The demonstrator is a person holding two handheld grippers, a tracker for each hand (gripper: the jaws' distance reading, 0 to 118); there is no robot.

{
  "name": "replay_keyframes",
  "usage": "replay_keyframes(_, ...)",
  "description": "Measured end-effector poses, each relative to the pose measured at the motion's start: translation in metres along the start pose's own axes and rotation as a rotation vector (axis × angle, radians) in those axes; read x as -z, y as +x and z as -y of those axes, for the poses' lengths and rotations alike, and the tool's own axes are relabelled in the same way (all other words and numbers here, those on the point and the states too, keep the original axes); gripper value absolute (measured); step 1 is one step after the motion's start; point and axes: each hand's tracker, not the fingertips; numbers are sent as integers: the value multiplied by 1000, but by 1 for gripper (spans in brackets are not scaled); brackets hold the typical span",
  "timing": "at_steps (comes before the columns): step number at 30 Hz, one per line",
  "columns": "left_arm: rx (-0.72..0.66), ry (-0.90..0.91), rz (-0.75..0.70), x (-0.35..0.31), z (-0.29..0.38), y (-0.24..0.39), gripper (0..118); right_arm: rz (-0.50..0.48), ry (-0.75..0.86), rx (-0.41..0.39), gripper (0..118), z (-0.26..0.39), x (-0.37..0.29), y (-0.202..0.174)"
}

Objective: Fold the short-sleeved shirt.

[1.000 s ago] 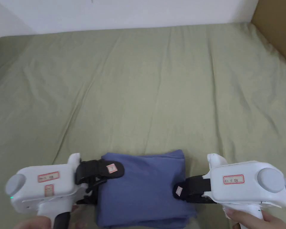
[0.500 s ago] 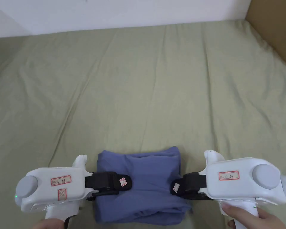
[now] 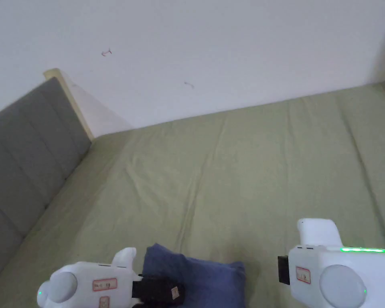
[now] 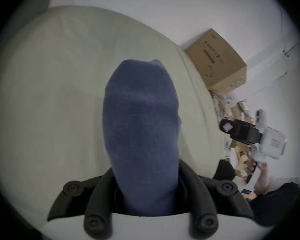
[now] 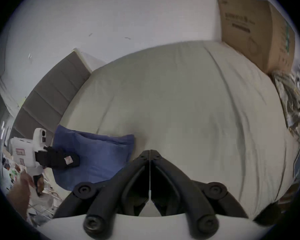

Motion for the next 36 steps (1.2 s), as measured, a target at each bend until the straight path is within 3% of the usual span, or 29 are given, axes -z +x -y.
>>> replay_keyframes(4, 36, -23, -178, -46, -16, -40, 23, -87, 5, -75, 1, 0, 15, -64)
replay_keyframes(6, 70, -35, -267, -63, -24, -55, 23, -83, 6, -141, 1, 3, 23, -90)
replay_keyframes(9, 54, -60, -367, -81, -32, -83, 23, -85, -6, -161, 1, 4, 33, -113)
replay_keyframes(14, 141, -154, -642, -81, -42, -105, 26, -72, -24, -178, 1, 6, 49, -130)
replay_keyframes(15, 156, -174, -693, -78, -43, -109, 29, -70, -28, -180, 1, 7, 51, -131)
replay_keyframes(16, 168, -186, -734, -76, -42, -111, 43, -66, -33, -184, 1, 8, 53, -131)
replay_keyframes(18, 200, -216, -809, -70, -39, -112, 86, -61, -45, -201, 1, 10, 58, -132)
replay_keyframes(19, 227, -225, -851, -69, -37, -111, 102, -59, -46, -204, 1, 12, 59, -131)
replay_keyframes(22, 317, -202, -971, -67, -35, -119, 100, -45, -43, -214, 1, 14, 63, -128)
replay_keyframes(27, 280, -34, -1016, -85, -29, -96, 100, -20, -24, -207, 1, 12, 61, -122)
replay_keyframes(30, 173, 26, -892, -90, -16, -66, 100, -18, -4, -193, 1, 10, 58, -117)
replay_keyframes(32, 135, 15, -767, -84, -3, -44, 93, -19, 10, -193, 1, 12, 51, -119)
replay_keyframes(33, 134, 11, -756, -78, 3, -33, 81, -20, 13, -193, 1, 12, 49, -118)
replay_keyframes(35, 161, 24, -781, -63, 11, -10, 20, -24, 22, -190, 1, 11, 44, -114)
replay_keyframes(36, 175, 34, -777, -55, 16, 3, 4, -28, 29, -184, 1, 11, 40, -110)
